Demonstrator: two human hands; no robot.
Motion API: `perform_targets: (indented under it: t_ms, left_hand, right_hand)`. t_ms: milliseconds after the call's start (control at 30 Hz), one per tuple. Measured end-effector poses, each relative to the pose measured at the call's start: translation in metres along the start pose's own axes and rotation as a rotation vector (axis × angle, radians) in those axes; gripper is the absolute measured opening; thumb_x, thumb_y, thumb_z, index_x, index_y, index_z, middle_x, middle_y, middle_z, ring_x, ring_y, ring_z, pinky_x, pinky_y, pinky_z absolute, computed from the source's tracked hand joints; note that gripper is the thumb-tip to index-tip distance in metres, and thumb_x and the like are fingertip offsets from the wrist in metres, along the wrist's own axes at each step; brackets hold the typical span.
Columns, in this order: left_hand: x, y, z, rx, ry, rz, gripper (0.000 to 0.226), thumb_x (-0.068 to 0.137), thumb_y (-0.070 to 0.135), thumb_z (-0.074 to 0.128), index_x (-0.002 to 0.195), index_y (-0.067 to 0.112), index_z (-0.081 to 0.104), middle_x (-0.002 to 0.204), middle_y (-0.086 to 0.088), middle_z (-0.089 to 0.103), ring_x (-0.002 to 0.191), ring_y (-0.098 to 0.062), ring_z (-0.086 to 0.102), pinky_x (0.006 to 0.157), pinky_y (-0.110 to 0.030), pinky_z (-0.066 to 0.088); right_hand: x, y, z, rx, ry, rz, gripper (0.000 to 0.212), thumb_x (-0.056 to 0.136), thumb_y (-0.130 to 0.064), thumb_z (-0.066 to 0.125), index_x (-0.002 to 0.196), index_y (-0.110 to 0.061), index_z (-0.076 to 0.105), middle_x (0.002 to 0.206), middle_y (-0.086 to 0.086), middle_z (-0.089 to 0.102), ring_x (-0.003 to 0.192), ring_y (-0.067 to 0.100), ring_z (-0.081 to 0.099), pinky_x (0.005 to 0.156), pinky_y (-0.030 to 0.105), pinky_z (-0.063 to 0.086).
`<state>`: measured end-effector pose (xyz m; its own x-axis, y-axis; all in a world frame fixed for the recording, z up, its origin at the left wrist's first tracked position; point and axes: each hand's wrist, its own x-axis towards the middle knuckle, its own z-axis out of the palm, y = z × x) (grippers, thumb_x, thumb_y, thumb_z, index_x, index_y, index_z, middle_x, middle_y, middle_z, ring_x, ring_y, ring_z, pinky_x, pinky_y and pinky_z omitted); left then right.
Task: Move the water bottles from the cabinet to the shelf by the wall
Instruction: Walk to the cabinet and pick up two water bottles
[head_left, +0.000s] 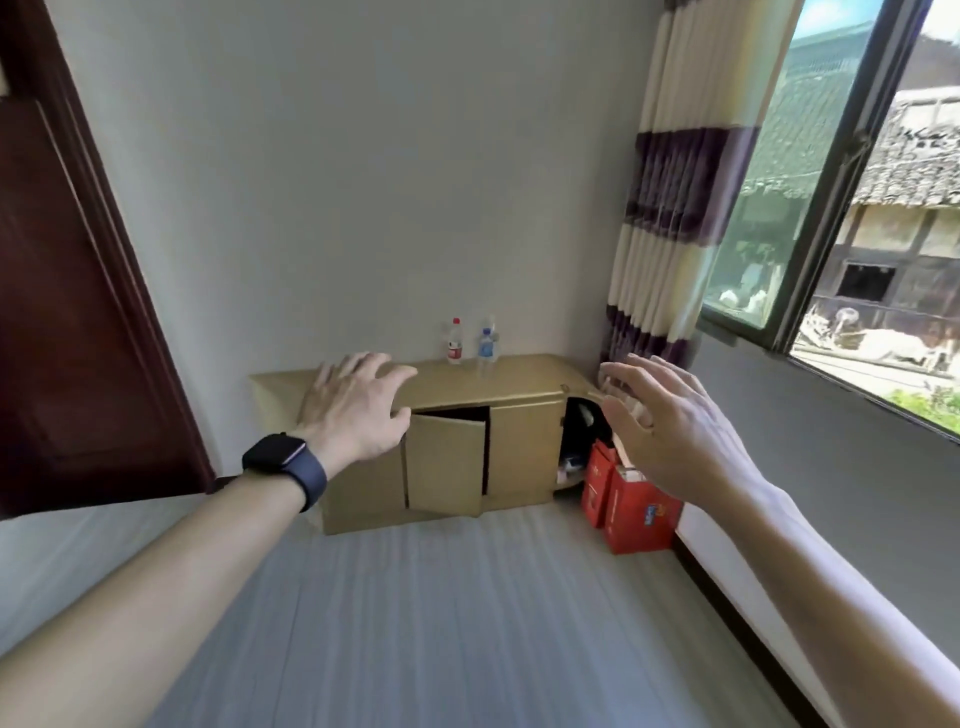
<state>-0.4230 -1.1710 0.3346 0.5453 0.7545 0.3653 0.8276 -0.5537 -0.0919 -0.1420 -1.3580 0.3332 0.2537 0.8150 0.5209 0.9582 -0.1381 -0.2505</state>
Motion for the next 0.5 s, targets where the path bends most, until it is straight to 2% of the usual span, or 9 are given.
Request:
perform_targets:
  t_ms: [100, 300, 500]
  left_hand:
    - [0.072, -0.003, 0.03, 0.007, 0.008, 0.028, 0.056, 0.093, 0.049, 0.049, 0.146, 0.036, 0.038, 0.154, -0.001, 0.037, 0.141, -0.024, 0.032, 0.112, -0.043, 0.027]
    - [0.22, -0.009, 0.118, -0.034, 0.022, 0.013, 0.056, 0.093, 0.051, 0.047, 0.146, 0.038, 0.038, 0.153, 0.001, 0.039, 0.14, -0.023, 0.035, 0.111, -0.044, 0.03]
    - [0.355, -0.039, 0.19, -0.031, -0.006, -0.114, 0.056, 0.094, 0.055, 0.041, 0.148, 0.039, 0.035, 0.153, 0.001, 0.039, 0.14, -0.022, 0.034, 0.113, -0.043, 0.029]
  right_hand:
    - [0.06, 0.028, 0.029, -0.024, 0.017, 0.008, 0.039, 0.1, -0.048, 0.046, 0.138, -0.041, 0.052, 0.153, -0.01, 0.042, 0.146, 0.016, 0.026, 0.117, 0.032, 0.021]
    - [0.201, 0.1, 0.111, -0.039, 0.012, 0.008, 0.039, 0.101, -0.047, 0.044, 0.14, -0.042, 0.05, 0.154, -0.01, 0.04, 0.147, 0.015, 0.022, 0.117, 0.03, 0.019]
    - [0.352, 0.163, 0.19, -0.006, -0.046, -0.027, 0.042, 0.101, -0.047, 0.042, 0.142, -0.041, 0.046, 0.156, -0.009, 0.036, 0.149, 0.013, 0.018, 0.119, 0.032, 0.017]
